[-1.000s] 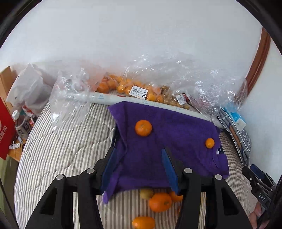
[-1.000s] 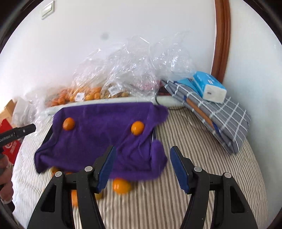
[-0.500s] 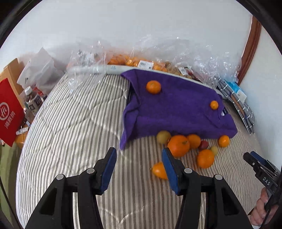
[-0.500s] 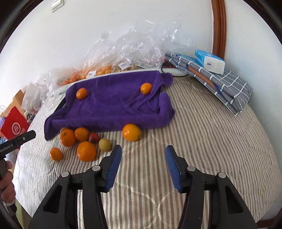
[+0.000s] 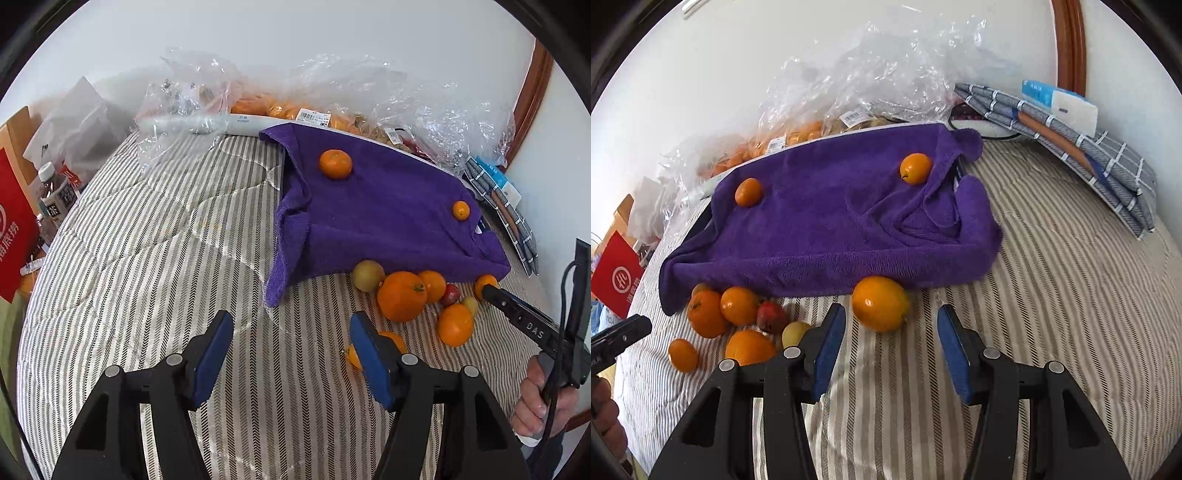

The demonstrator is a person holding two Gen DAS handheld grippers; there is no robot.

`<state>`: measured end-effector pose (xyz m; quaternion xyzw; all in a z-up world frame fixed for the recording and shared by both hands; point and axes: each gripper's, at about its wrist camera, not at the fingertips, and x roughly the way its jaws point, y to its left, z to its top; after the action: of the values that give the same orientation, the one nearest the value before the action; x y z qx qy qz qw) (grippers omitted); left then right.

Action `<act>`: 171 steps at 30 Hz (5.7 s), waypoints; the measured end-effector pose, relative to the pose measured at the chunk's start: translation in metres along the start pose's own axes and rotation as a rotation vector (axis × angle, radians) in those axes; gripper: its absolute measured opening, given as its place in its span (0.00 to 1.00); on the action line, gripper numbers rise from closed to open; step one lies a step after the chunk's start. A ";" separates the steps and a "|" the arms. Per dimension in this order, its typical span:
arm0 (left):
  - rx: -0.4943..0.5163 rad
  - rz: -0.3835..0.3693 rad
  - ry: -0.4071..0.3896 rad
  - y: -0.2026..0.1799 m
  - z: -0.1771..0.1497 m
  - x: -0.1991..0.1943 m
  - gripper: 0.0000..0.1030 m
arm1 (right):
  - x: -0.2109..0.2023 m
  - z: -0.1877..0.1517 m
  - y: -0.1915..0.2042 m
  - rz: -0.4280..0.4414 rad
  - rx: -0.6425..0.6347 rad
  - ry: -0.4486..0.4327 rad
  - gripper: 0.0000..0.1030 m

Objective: Organize fruits
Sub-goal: 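Grasp a round orange with the right gripper while the left gripper grasps an oval orange, then lift and carry both held oranges over the purple towel, then open both grippers to release the oranges onto the purple towel, then grasp the yellow-green fruit with the right gripper and lift it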

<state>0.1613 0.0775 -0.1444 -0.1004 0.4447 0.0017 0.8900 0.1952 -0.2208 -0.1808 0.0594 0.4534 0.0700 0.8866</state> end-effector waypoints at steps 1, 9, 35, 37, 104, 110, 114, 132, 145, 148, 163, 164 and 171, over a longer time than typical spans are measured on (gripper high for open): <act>0.000 -0.006 -0.004 0.000 0.000 0.001 0.62 | 0.004 0.002 0.001 0.000 -0.001 0.003 0.51; 0.010 -0.090 -0.002 -0.009 -0.007 0.000 0.62 | 0.012 -0.001 0.011 0.007 -0.063 0.001 0.34; 0.041 -0.076 -0.029 -0.033 -0.039 0.015 0.40 | -0.048 -0.060 -0.014 0.032 -0.006 -0.063 0.34; 0.021 -0.107 -0.050 -0.027 -0.041 0.014 0.40 | -0.047 -0.061 -0.008 0.026 -0.040 -0.059 0.34; -0.026 -0.078 -0.161 -0.039 0.088 0.083 0.40 | 0.047 0.075 -0.015 -0.058 -0.026 -0.070 0.34; -0.028 -0.066 -0.129 -0.037 0.088 0.091 0.40 | 0.050 0.074 -0.012 -0.064 -0.043 -0.063 0.34; -0.026 -0.056 -0.115 -0.037 0.088 0.094 0.40 | 0.050 0.073 -0.010 -0.073 -0.054 -0.067 0.35; -0.014 -0.093 -0.144 -0.040 0.085 0.087 0.46 | 0.019 0.072 -0.006 -0.090 -0.047 -0.210 0.56; -0.022 -0.134 -0.230 -0.039 0.070 0.023 0.46 | -0.045 0.050 0.006 -0.060 -0.020 -0.198 0.54; -0.036 -0.160 -0.184 -0.030 0.057 0.017 0.46 | -0.054 0.034 0.018 -0.073 -0.040 -0.186 0.50; -0.073 -0.079 -0.110 0.023 -0.011 0.000 0.46 | -0.015 -0.021 0.051 0.063 -0.069 -0.034 0.27; -0.071 -0.075 -0.104 0.024 -0.013 0.001 0.46 | -0.013 -0.020 0.051 0.064 -0.063 -0.029 0.27; -0.088 -0.061 -0.083 0.037 -0.029 0.013 0.47 | 0.005 -0.018 0.052 0.045 -0.046 0.020 0.27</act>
<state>0.1430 0.1078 -0.1787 -0.1527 0.4038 -0.0017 0.9020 0.1799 -0.1680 -0.1866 0.0483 0.4592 0.1009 0.8813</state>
